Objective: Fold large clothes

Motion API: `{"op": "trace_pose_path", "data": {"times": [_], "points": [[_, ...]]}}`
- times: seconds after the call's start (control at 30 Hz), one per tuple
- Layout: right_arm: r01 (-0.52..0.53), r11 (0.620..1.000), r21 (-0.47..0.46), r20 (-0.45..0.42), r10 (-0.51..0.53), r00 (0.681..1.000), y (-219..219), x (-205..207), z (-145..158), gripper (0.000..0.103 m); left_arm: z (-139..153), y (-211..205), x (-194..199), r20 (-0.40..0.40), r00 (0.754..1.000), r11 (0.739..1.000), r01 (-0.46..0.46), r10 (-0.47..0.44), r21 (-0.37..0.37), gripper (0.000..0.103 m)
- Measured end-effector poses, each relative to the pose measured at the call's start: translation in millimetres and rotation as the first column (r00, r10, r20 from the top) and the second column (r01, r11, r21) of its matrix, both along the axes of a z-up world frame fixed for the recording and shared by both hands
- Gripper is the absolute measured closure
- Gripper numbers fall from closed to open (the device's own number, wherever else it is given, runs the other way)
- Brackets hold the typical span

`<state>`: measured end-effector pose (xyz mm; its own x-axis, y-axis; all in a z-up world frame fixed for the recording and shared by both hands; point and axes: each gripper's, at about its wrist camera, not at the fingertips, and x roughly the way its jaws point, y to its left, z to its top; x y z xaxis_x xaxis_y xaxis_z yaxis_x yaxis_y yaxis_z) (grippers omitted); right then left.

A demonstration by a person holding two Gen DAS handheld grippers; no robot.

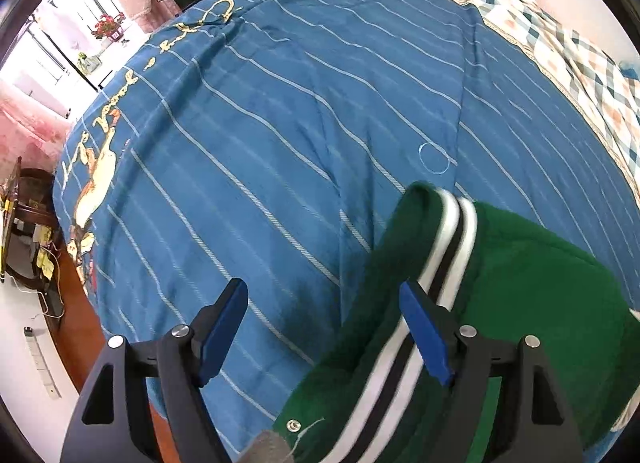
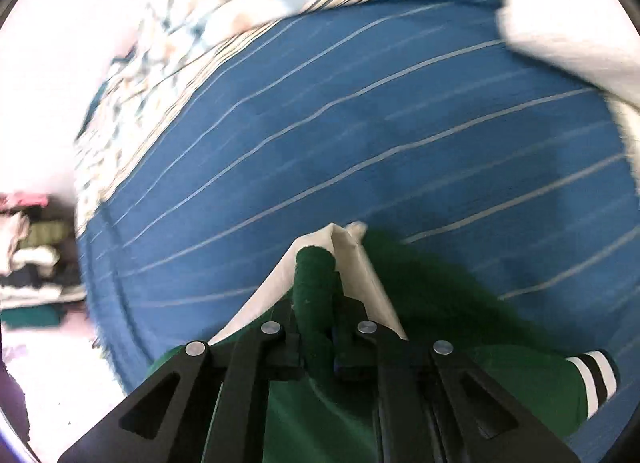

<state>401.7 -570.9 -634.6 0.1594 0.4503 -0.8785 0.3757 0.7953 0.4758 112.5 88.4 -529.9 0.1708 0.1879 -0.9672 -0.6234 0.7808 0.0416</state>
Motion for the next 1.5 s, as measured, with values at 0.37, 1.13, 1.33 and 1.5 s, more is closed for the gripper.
{"op": "trace_pose_path", "data": {"times": [0.37, 1.13, 1.33, 1.5], "points": [[-0.117, 0.967, -0.226, -0.047, 0.109, 0.993, -1, -2, 45, 0.076, 26, -58, 26, 0.005, 0.985, 0.984, 0.17, -0.171, 0.058, 0.026], [-0.36, 0.903, -0.234, -0.009, 0.368, 0.93, 67, 14, 65, 0.08, -11, -76, 48, -0.04, 0.963, 0.963, 0.269, -0.268, 0.017, 0.008], [-0.277, 0.944, -0.179, -0.106, 0.262, 0.959, 19, 14, -23, 0.083, -4, -91, 9, -0.043, 0.986, 0.986, 0.162, -0.16, 0.031, 0.007], [-0.327, 0.926, -0.189, -0.148, 0.302, 0.942, 25, 34, -54, 0.082, -7, -89, -36, -0.081, 0.997, 1.0, 0.001, 0.0, 0.009, 0.007]]}}
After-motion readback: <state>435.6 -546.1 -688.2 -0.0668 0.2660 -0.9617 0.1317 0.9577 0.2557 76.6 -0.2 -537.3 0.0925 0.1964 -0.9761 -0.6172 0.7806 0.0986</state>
